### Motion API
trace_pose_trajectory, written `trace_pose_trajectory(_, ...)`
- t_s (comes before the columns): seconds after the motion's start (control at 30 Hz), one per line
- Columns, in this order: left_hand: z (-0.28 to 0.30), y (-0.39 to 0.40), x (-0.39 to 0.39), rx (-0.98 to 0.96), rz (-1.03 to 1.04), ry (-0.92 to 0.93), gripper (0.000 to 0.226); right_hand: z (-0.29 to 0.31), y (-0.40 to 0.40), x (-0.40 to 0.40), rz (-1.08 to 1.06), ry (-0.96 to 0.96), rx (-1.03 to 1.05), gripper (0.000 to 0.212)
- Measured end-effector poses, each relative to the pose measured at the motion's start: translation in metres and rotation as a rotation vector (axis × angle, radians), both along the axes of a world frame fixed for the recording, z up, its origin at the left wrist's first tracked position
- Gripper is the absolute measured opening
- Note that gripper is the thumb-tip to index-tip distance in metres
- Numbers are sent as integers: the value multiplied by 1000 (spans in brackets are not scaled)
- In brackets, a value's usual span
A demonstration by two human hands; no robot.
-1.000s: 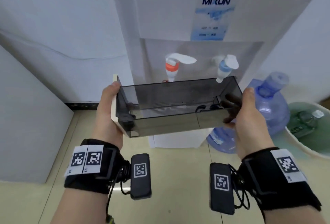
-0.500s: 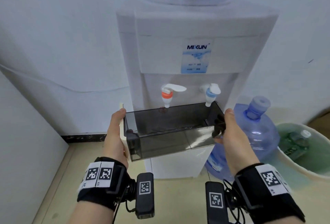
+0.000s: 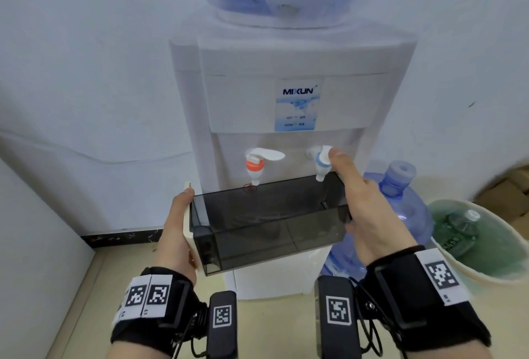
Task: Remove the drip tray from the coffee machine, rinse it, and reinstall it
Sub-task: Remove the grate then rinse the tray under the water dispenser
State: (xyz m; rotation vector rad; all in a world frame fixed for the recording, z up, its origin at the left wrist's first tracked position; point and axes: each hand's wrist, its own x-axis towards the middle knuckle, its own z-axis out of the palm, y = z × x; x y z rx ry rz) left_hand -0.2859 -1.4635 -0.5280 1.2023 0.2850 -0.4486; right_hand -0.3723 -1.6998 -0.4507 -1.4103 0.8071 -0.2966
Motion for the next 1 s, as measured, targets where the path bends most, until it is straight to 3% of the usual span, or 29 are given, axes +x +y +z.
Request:
trace_pose_trajectory(0.13,1,2,-1,-4,-24,-2,55,6,-4,-2,88,77,-85,107)
trace_pose_trajectory(0.23,-1,9,-12,16,-6,25,62,-3,-2,-13,127,154,-154,97)
trace_pose_trajectory(0.6,8,7,-23,48,0,58,60,-10,-19,-38,174,165,-366,92)
trace_pose_trajectory(0.8,17,-1,-21,-4,-2,64,61,-4,-21,-41,190,176,-549,62)
trace_pose_trajectory(0.9,17,0,-19,-34,11,60,50,-6,-20,-41,171,173,-574,66)
trace_pose_trajectory(1.0,20,0,-19,-43,31,61,56,-9,-17,-41,152,163,-591,83)
